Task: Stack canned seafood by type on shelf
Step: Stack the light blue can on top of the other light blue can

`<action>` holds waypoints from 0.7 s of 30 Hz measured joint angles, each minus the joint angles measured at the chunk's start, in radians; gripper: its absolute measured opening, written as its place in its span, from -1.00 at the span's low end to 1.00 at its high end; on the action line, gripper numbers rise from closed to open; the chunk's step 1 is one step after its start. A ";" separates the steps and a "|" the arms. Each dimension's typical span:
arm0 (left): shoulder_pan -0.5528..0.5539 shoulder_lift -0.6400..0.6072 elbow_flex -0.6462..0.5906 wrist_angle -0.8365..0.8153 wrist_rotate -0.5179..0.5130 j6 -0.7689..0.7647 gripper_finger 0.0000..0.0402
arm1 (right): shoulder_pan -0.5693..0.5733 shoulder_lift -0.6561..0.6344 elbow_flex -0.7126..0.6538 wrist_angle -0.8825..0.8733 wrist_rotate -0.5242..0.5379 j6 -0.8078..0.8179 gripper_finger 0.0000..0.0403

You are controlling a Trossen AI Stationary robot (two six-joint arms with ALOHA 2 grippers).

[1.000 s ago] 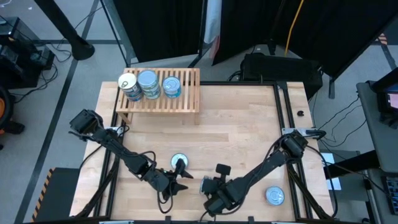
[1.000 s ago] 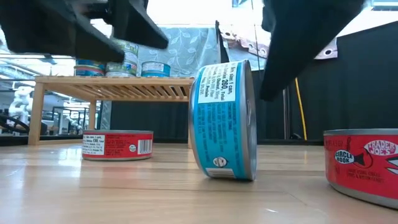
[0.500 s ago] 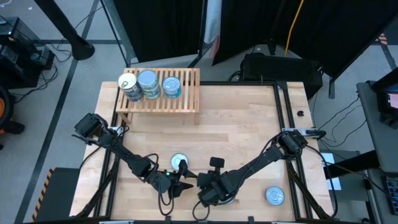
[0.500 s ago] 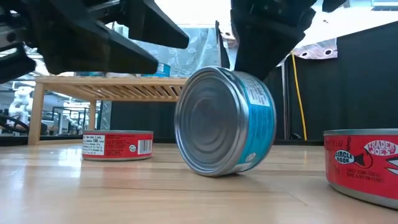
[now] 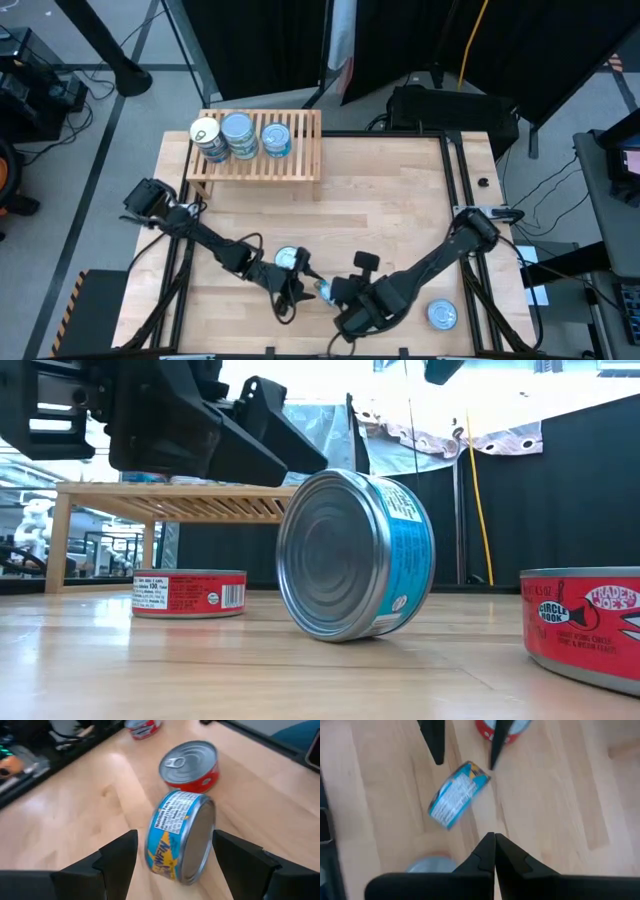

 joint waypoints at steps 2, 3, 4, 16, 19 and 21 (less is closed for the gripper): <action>0.010 0.000 0.001 0.002 0.031 0.001 0.32 | 0.009 -0.013 0.017 -0.045 0.000 0.033 -1.00; 0.015 0.000 0.005 -0.004 0.031 0.005 0.32 | 0.012 -0.017 0.025 -0.062 0.001 0.047 -1.00; 0.021 0.000 0.012 -0.006 0.033 0.010 0.32 | 0.015 -0.022 0.027 -0.071 0.003 0.058 -1.00; 0.100 0.000 0.045 -0.080 0.278 0.051 0.58 | 0.022 -0.032 0.027 -0.059 0.005 0.098 -1.00; 0.100 0.008 0.045 -0.040 0.278 0.080 0.61 | 0.023 -0.032 0.027 -0.059 0.005 0.097 -1.00; 0.101 0.025 0.045 -0.001 0.278 0.107 0.62 | 0.023 -0.032 0.028 -0.059 0.005 0.096 -1.00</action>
